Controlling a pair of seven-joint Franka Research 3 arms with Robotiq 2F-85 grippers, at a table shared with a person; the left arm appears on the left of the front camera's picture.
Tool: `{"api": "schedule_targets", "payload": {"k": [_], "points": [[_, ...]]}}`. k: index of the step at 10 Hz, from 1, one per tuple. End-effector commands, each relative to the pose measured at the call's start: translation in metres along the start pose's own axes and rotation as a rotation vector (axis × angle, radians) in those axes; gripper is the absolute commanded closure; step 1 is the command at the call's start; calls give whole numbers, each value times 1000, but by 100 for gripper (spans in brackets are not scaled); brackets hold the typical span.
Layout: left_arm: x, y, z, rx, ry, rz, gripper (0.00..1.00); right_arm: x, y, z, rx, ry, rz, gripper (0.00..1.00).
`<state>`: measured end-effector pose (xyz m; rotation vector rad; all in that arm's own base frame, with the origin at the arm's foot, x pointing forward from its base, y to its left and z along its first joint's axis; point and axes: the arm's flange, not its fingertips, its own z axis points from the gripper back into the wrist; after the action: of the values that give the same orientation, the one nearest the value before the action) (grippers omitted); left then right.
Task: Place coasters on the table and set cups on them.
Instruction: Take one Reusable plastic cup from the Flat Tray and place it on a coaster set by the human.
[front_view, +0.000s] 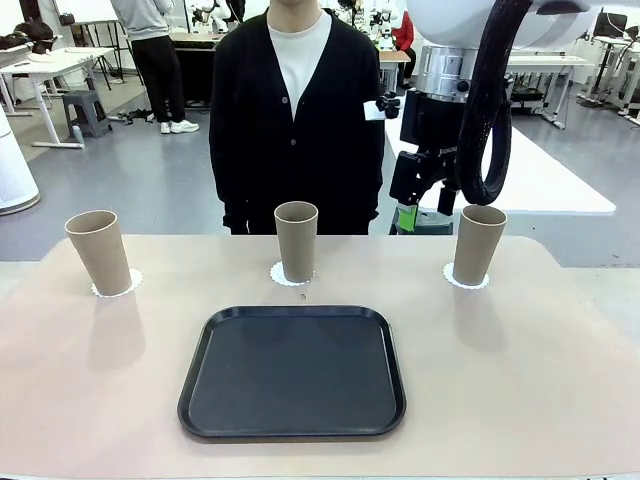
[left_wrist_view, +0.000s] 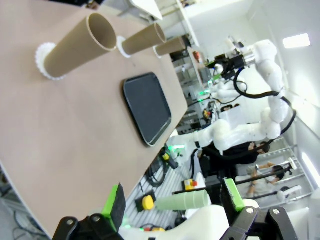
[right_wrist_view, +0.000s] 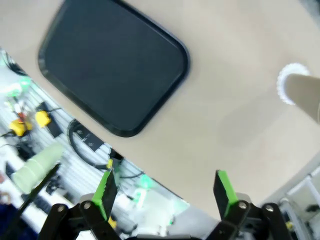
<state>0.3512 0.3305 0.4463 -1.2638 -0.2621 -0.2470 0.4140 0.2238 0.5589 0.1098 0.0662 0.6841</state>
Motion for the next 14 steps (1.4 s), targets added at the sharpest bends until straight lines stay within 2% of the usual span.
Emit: {"api": "schedule_targets", "payload": {"k": [1,3,6,8,11,13,14], "points": [[0,-3,1,7,-1,9,0,-79,-14,-8,195,-216,-175,0],[0,-3,1,7,-1,9,0,-139,-47,-24,342,-357,-365,0],[0,-3,1,7,-1,9,0,-220,-108,-65,527,-500,-486,0],[0,-3,1,7,-1,9,0,-265,-146,-84,642,-680,-498,0],[0,-3,1,7,-1,9,0,-325,-184,-86,770,-923,-480,0],[0,-3,1,7,-1,9,0,-349,-205,-94,847,-989,-481,0],[0,-3,1,7,-1,9,0,-356,-215,-96,889,-949,-466,0]]}}
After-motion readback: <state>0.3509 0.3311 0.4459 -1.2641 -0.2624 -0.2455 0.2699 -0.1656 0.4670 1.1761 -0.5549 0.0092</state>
